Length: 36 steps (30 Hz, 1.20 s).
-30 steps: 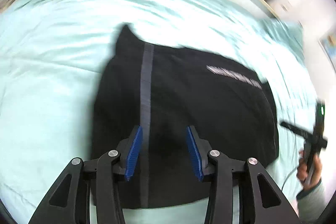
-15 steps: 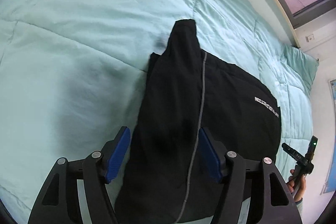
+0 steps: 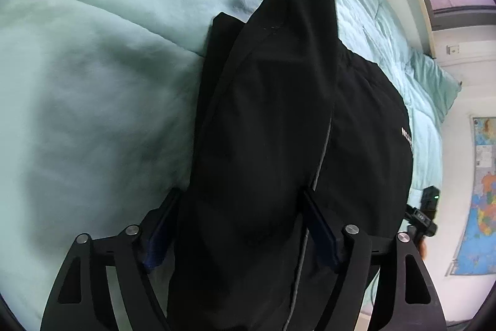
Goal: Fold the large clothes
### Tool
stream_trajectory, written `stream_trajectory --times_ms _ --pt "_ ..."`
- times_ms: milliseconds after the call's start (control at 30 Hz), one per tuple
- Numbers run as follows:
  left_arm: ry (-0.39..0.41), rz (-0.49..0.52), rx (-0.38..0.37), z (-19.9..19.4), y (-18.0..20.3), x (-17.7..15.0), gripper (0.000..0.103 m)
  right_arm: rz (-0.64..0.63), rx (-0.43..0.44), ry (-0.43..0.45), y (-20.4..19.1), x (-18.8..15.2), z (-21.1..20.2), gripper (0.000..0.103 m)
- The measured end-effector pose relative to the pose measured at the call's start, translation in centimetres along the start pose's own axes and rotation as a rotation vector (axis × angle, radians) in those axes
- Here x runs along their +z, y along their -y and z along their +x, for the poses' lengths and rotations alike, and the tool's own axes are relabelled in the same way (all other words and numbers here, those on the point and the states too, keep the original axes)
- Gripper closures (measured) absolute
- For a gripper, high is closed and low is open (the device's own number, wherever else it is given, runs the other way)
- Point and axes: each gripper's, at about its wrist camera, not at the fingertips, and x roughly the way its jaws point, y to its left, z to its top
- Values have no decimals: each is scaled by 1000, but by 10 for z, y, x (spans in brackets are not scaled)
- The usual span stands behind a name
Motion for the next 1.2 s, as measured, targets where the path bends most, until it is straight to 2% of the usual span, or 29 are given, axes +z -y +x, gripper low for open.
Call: stream_trajectory --times_ms 67,233,367,567,633,733,833,933,1033,1067,1167,1200 --pt "-10 -23 -44 6 -6 3 22 -2 66 -26 10 4 7 11" --pt "-15 -38 -86 14 -13 3 17 22 199 -74 26 10 29 0" --pt "-23 -40 -112 16 -16 4 17 57 252 -67 32 11 30 0" --pt "-45 -30 -117 14 -15 10 17 102 382 -2 40 3 -1 3" --pt "-45 -28 -123 15 -13 11 18 87 379 -2 38 0 0 3" --pt "-42 -26 -141 15 -10 11 19 58 356 -51 33 5 18 3" --pt "-44 -30 -182 19 -7 9 24 31 363 -77 27 9 40 3" --pt "-35 -57 -218 25 -12 11 26 58 423 -56 28 16 51 2" --pt "-4 -28 -229 17 -6 8 46 -10 451 -59 7 14 50 22" --pt "1 -14 -242 12 -5 5 54 -58 438 -58 -3 11 45 24" --pt "-12 -50 -408 -1 -16 -2 56 -155 431 -67 -19 1 32 29" --pt "-24 -59 -432 1 -19 -2 56 -163 424 -71 -21 0 31 29"
